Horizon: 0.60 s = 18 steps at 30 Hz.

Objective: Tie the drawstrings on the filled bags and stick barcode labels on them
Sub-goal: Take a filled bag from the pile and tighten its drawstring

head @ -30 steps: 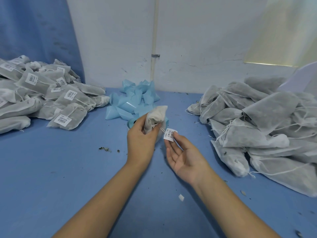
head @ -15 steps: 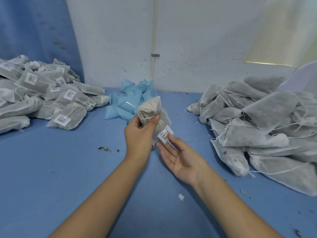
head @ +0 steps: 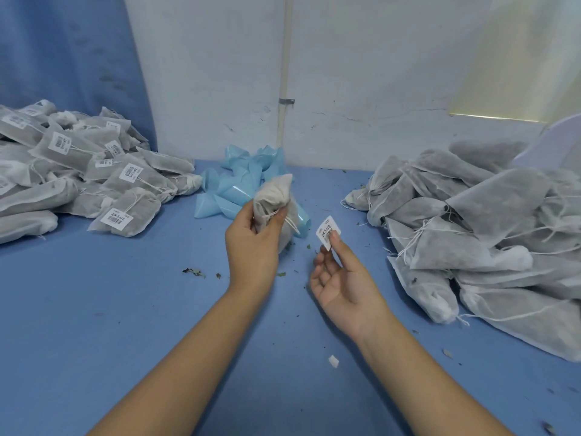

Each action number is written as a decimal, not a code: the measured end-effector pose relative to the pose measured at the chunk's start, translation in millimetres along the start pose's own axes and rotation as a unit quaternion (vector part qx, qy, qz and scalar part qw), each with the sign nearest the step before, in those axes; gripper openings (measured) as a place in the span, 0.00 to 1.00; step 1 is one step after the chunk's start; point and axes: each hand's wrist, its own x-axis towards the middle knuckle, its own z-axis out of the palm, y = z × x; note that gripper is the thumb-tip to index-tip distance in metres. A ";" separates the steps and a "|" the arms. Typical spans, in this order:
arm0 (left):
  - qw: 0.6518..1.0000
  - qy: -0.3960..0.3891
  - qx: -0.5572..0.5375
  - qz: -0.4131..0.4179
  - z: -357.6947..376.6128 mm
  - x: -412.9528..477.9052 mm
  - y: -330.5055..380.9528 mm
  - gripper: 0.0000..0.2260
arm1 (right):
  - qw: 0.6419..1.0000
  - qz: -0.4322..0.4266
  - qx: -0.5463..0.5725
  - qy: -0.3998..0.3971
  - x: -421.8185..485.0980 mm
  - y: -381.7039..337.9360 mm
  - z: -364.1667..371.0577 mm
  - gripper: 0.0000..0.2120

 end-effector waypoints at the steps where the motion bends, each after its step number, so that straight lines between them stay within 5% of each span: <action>1: 1.000 -0.005 0.005 0.003 0.4 -1.1 -0.9 0.07 | 1.000 -0.005 -0.004 -0.008 0.2 0.0 0.4 0.07; 5: 1.000 -0.026 0.001 -0.006 5.2 -5.4 -3.1 0.06 | 0.998 -0.008 -0.053 -0.020 0.1 4.6 1.6 0.12; 12: 0.998 -0.052 -0.014 -0.016 9.1 -9.3 -3.4 0.05 | 0.989 -0.039 -0.139 0.015 0.3 6.5 -3.1 0.05; 18: 0.995 -0.077 -0.005 -0.067 2.3 -3.9 -3.0 0.06 | 0.952 -0.094 -0.287 0.046 -0.1 7.3 -2.8 0.15</action>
